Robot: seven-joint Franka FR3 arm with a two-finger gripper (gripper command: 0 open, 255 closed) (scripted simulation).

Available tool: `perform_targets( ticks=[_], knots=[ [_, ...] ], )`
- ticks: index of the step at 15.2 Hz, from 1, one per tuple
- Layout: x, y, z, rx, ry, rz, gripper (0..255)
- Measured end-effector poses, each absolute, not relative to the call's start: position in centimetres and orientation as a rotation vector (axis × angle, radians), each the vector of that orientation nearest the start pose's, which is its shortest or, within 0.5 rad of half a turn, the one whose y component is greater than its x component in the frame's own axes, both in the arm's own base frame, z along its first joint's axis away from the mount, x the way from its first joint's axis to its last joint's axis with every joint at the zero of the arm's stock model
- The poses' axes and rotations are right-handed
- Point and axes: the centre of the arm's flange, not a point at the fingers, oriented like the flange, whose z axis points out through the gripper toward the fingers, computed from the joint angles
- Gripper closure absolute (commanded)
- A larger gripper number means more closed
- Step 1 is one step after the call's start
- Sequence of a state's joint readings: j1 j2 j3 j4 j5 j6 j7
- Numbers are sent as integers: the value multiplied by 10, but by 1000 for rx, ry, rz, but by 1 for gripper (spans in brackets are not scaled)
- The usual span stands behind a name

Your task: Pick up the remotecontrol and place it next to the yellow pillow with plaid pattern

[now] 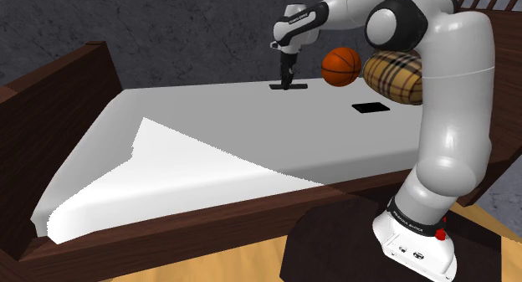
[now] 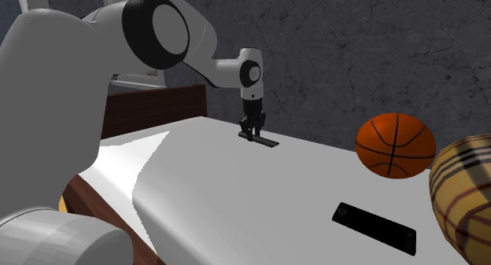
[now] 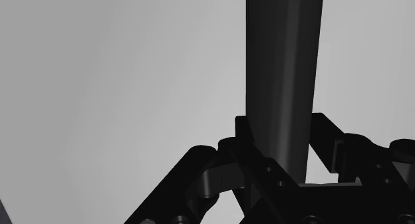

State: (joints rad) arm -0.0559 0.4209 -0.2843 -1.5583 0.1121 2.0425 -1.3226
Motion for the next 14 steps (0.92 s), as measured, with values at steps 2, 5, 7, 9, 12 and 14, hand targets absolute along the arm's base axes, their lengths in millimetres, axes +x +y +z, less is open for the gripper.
perform_targets(
  ticks=[2, 5, 7, 9, 12, 14],
  knots=[
    [654, -197, 430, -2844, -1487, -74, 255],
    [654, -198, 447, -2844, -1487, -74, 255],
    [655, -197, 456, -2843, -1487, -73, 255],
    [654, -198, 469, -2844, -1487, -73, 255],
    [655, -197, 483, -2844, -1487, -74, 255],
    [655, -198, 493, -2843, -1487, -74, 255]
  ],
)
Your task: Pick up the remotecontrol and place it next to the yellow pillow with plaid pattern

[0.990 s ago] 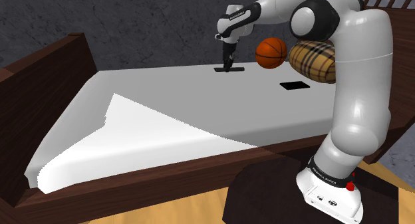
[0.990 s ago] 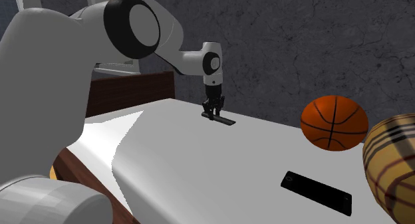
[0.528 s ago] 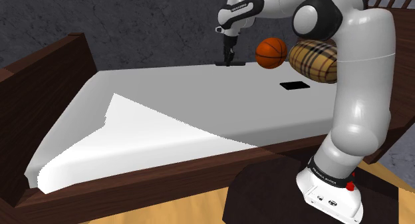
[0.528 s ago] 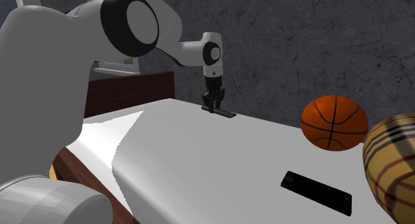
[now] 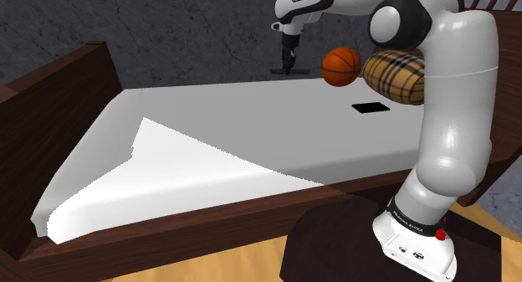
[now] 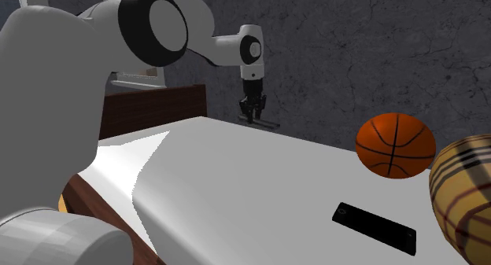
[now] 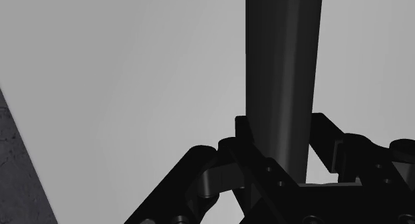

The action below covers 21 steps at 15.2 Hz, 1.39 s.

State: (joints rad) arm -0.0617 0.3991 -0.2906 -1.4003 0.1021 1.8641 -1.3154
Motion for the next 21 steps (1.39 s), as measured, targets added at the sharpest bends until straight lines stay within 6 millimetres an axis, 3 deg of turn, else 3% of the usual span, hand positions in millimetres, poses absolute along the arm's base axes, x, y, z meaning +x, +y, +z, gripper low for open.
perform_targets(
  ticks=[21],
  knots=[
    [654, -198, 604, -2844, -1487, -74, 255]
  ],
)
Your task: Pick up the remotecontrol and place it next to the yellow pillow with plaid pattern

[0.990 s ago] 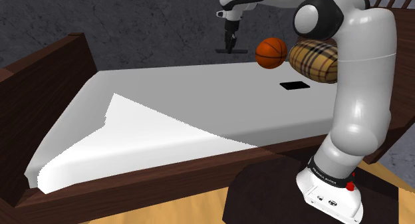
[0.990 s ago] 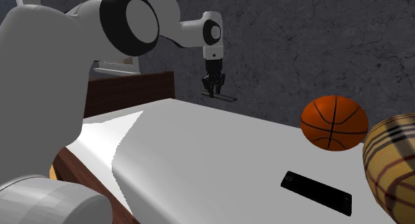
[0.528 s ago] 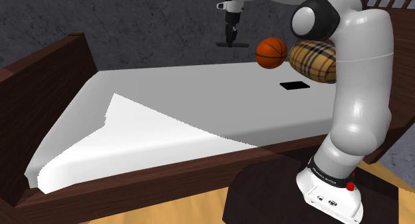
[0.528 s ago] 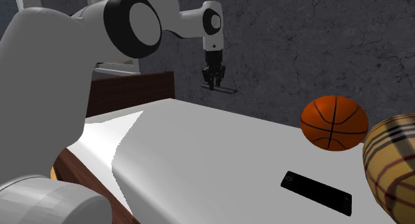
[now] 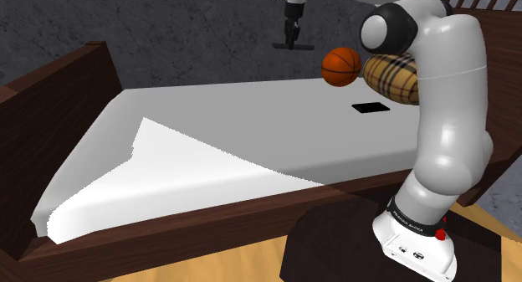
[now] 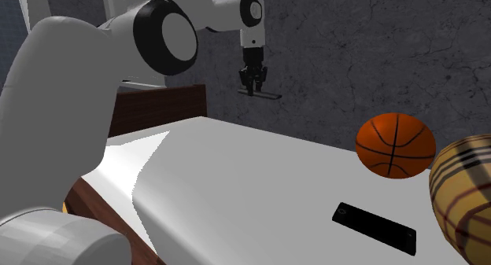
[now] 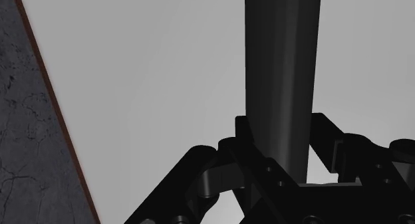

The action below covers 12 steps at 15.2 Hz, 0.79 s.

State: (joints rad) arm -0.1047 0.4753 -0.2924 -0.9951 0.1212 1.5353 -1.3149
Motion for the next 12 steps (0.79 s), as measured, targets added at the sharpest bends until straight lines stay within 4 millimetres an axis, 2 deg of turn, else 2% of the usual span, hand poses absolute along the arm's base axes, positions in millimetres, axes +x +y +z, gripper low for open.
perform_targets(
  ticks=[6, 8, 12],
  knots=[
    [654, -197, 635, -2844, -1486, -74, 255],
    [641, -208, 637, -2843, -1487, -72, 255],
    [602, -233, 637, -2845, -1486, -73, 255]
  ],
)
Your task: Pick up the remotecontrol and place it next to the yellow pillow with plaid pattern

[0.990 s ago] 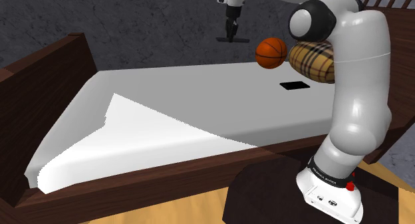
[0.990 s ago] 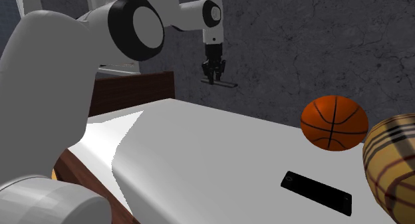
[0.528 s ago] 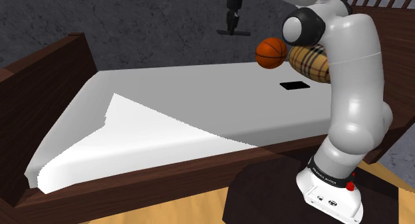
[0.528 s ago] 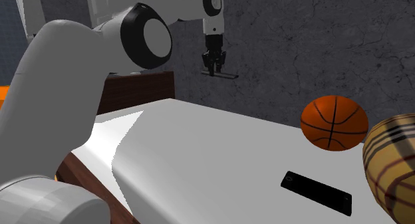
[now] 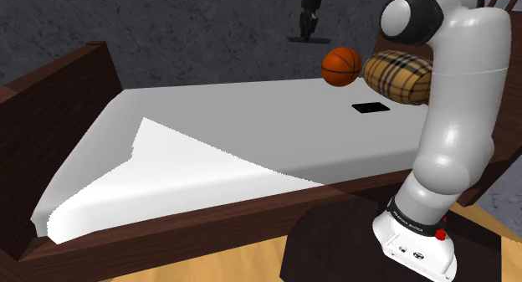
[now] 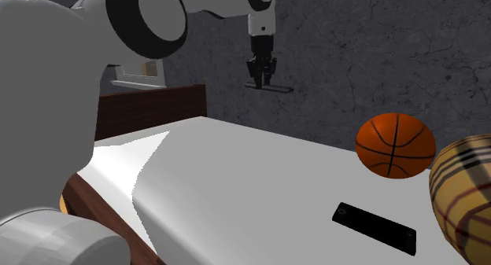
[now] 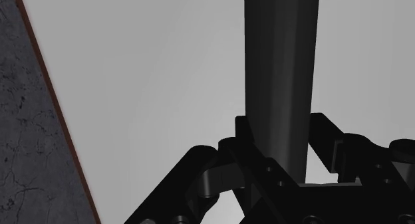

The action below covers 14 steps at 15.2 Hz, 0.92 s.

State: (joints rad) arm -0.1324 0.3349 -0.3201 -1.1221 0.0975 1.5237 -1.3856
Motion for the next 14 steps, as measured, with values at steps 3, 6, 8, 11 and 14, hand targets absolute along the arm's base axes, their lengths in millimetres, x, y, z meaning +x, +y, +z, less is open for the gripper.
perform_targets(
  ticks=[3, 6, 8, 11, 14],
  knots=[
    [569, -257, 638, -2845, -1485, -73, 255],
    [534, -279, 638, -2845, -1485, -73, 255],
    [510, -292, 636, -2844, -1486, -73, 255],
    [481, -318, 637, -2845, -1485, -73, 255],
    [449, -340, 638, -2844, -1485, -72, 255]
  ],
)
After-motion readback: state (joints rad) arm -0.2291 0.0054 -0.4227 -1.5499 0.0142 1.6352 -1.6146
